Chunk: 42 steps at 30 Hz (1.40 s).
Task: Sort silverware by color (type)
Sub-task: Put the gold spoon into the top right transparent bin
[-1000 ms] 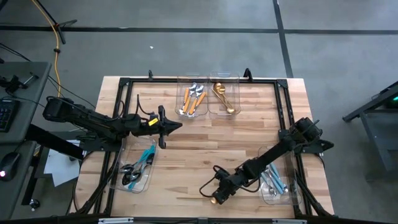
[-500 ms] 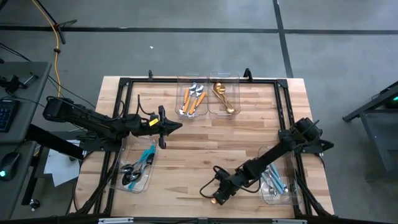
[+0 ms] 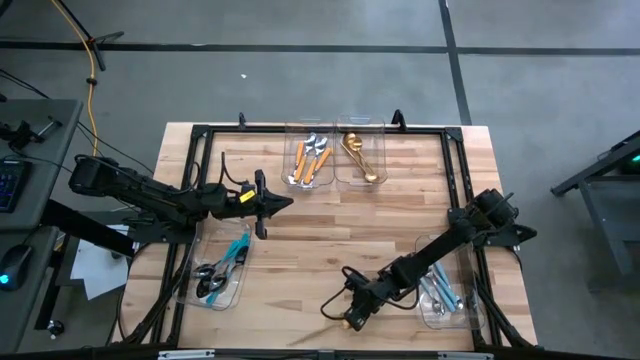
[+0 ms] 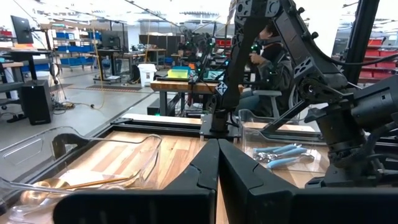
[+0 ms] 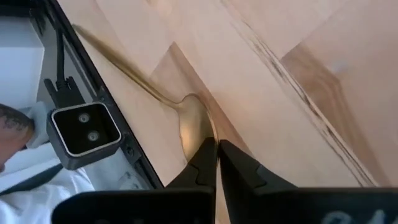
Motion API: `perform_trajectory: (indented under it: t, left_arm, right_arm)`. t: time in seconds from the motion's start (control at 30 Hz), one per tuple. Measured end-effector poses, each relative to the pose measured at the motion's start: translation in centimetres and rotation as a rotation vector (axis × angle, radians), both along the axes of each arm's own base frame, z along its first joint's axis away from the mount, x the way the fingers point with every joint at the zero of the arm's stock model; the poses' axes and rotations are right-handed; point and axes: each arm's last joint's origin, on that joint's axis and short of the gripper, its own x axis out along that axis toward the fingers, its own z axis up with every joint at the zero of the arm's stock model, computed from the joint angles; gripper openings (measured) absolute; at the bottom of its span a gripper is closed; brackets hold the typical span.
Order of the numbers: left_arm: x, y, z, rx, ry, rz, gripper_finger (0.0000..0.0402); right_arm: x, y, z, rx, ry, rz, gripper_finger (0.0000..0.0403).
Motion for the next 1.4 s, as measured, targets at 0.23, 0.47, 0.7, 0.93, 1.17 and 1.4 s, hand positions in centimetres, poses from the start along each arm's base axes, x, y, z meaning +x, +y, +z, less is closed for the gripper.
perform_trajectory:
  t: [0.23, 0.47, 0.7, 0.93, 1.17, 1.4]
  left_arm:
    - [0.0, 0.0, 0.0, 0.000, 0.000, 0.000, 0.0000]
    - [0.0, 0.0, 0.0, 0.000, 0.000, 0.001, 0.0000]
    - [0.0, 0.0, 0.0, 0.001, -0.002, 0.001, 0.0002]
    - [0.0, 0.0, 0.0, 0.010, 0.001, 0.002, 0.0046]
    - [0.0, -0.3, 0.0, 0.009, 0.000, -0.014, 0.0123]
    - [-0.1, -0.5, 0.2, -0.015, -0.024, -0.025, 0.0183]
  right_arm:
    - [-0.2, -0.3, 1.5, -0.041, -0.068, 0.038, 0.0000]
    - [-1.1, -1.9, 4.0, -0.177, -0.090, -0.003, 0.0000]
    - [-3.2, -5.1, 7.4, -0.386, -0.064, -0.063, 0.0000]
    - [-6.3, -8.7, 11.3, -0.615, -0.059, -0.147, 0.0000]
    - [-9.0, -11.6, 14.4, -0.769, -0.095, -0.220, 0.0000]
    - [-10.9, -13.5, 17.1, -0.892, -0.217, -0.294, 0.0000]
